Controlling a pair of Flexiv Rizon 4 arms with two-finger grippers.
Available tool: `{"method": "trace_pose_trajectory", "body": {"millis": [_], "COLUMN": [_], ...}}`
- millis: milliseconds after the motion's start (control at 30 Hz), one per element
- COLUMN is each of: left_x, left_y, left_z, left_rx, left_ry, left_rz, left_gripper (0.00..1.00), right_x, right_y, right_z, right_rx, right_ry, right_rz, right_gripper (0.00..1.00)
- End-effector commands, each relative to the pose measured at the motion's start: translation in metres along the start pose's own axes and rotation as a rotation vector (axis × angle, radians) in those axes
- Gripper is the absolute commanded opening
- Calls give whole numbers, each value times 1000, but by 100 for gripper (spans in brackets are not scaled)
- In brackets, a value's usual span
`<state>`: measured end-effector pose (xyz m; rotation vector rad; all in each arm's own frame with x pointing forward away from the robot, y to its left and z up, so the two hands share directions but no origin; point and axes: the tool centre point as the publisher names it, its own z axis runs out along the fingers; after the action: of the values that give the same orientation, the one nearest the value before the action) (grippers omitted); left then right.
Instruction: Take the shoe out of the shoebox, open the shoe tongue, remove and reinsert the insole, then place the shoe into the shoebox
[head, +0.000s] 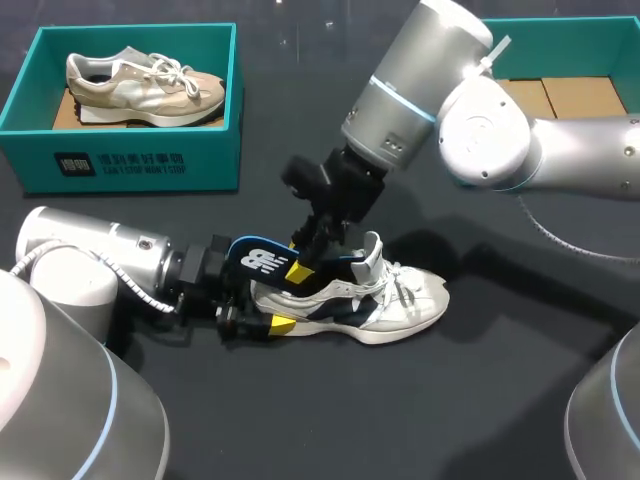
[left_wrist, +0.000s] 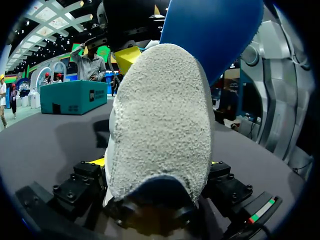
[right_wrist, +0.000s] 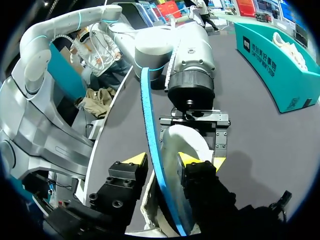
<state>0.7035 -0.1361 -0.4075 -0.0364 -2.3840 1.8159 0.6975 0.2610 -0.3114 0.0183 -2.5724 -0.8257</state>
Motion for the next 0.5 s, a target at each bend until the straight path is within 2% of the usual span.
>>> {"method": "trace_pose_trajectory", "body": {"millis": [33, 200, 500], "left_x": [0, 0, 0], "left_y": [0, 0, 0], "left_z": [1, 1, 1], "left_rx": [-2, -2, -2], "left_ry": [0, 0, 0], "left_rz": [-1, -1, -1], "left_gripper": [0, 0, 0], "right_x": [1, 7, 22], "right_y": [6, 13, 38], "right_z": [7, 10, 4], "right_rx": [9, 5, 27], "right_ry": [1, 0, -9], "right_rz": [0, -25, -85], "right_gripper": [0, 0, 0]}}
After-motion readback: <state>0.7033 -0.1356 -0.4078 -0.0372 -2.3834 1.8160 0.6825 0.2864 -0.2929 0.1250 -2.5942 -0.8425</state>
